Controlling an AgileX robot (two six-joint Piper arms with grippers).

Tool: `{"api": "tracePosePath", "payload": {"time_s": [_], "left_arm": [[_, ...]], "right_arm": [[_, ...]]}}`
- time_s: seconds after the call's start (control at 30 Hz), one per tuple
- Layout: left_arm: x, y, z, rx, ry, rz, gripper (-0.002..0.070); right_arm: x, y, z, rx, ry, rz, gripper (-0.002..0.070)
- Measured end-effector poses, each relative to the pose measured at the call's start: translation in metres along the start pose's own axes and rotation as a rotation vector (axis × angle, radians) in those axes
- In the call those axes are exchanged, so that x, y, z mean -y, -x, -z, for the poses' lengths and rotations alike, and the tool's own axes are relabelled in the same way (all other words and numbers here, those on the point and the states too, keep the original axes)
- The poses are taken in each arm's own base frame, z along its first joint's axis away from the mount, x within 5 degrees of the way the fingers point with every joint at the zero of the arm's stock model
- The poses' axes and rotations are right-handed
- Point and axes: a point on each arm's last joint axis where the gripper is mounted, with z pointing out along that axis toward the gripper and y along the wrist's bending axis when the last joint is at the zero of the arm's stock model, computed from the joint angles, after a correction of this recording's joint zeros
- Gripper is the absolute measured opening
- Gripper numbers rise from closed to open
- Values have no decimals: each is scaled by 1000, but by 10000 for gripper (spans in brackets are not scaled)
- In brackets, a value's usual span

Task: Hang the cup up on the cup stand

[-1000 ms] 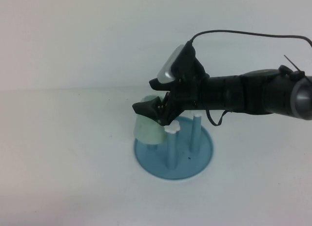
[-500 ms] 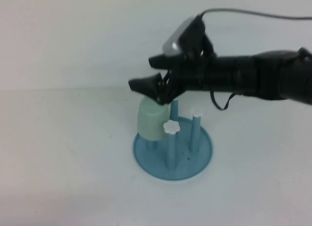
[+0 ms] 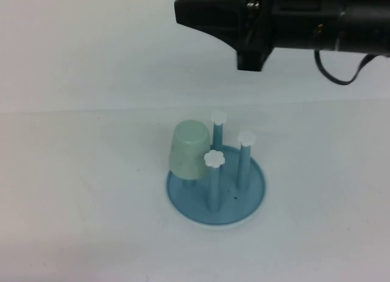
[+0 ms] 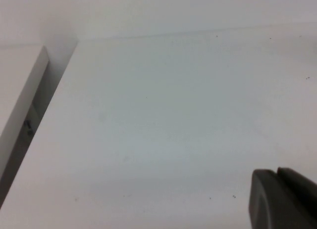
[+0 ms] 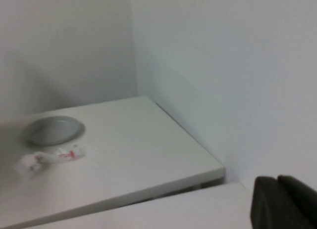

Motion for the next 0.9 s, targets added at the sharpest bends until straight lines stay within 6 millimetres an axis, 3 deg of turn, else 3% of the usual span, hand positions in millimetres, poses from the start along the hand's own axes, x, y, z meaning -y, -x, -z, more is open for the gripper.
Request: {"api": "tracePosePath", "payload": {"time_s": [0.2,0.4,0.57,0.7,0.8,0.9], "left_arm": [[0,0,0,4,0,-17,-1],[0,1,0,16,0,-66,-1],[0,2,0,18,1,-89,-1],[0,2,0,22,1,-89,-1],[0,3,0,36,1,-83,-1],[0,3,0,36,1,-82,-1]], "right_arm": [[-31,18,15,31,208,31,0],[-41,18,20,19,324,16,-1],[-35,21,36,-48,255,-18,-1],[-36,32,56,-129,76,8,-1],[-47,46,77,-136,-49,25,-1],[-66,46,99,-130,-111,27,-1]]}}
